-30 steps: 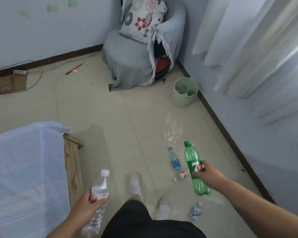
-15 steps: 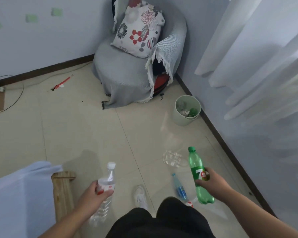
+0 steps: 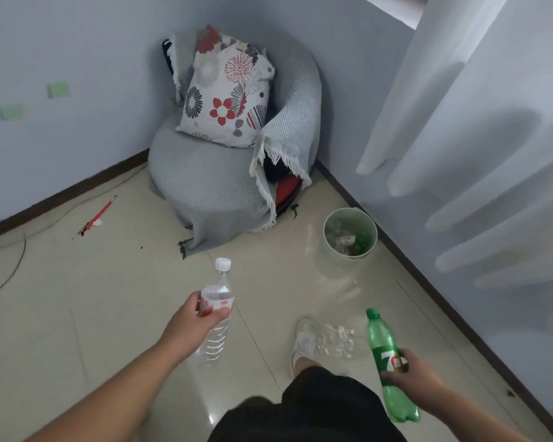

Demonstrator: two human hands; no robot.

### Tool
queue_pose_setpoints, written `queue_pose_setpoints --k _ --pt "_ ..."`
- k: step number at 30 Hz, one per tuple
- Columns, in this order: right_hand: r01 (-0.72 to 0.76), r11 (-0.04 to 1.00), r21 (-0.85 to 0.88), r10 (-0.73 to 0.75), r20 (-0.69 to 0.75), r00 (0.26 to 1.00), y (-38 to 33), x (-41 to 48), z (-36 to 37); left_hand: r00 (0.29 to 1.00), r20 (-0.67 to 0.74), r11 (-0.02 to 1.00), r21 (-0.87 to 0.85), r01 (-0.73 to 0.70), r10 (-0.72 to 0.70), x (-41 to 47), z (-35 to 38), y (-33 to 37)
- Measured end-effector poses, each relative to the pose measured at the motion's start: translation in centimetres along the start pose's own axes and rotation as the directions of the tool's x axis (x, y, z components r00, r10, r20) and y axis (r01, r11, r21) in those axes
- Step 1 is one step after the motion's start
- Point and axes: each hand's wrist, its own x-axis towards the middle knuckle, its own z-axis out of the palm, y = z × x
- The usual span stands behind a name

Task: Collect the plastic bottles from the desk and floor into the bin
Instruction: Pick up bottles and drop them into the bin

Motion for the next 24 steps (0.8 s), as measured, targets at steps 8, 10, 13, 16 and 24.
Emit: queue_pose_setpoints --k 8,10,13,16,24 --pt "0.093 0.995 0.035 -0.091 -0.063 0.994 -13.9 7.6 -10.6 0.989 0.099 0.992 0.077 0.101 -0.109 5.4 -2.6 4.8" --pt "0.118 0.990 0.080 -0.109 -0.110 0.988 -17.2 9.3 -13.1 0.984 0.119 0.984 0.132 0.117 -0.133 7.3 -3.2 5.4" --pt "0.124 0.985 0.117 -0.106 -0.155 0.982 -21.2 11.6 -15.7 0.979 0.129 0.970 0.206 0.127 -0.155 11.1 -3.9 7.2" --pt "0.085 0.981 0.176 -0.053 -0.177 0.983 -23.8 13.4 -17.0 0.975 0.166 0.958 0.270 0.097 -0.146 16.2 -4.3 10.6" --pt "-0.082 0.909 0.408 0.170 -0.184 0.968 -26.9 15.2 -16.3 0.925 0.369 0.917 0.394 -0.066 -0.092 29.2 -1.6 25.2"
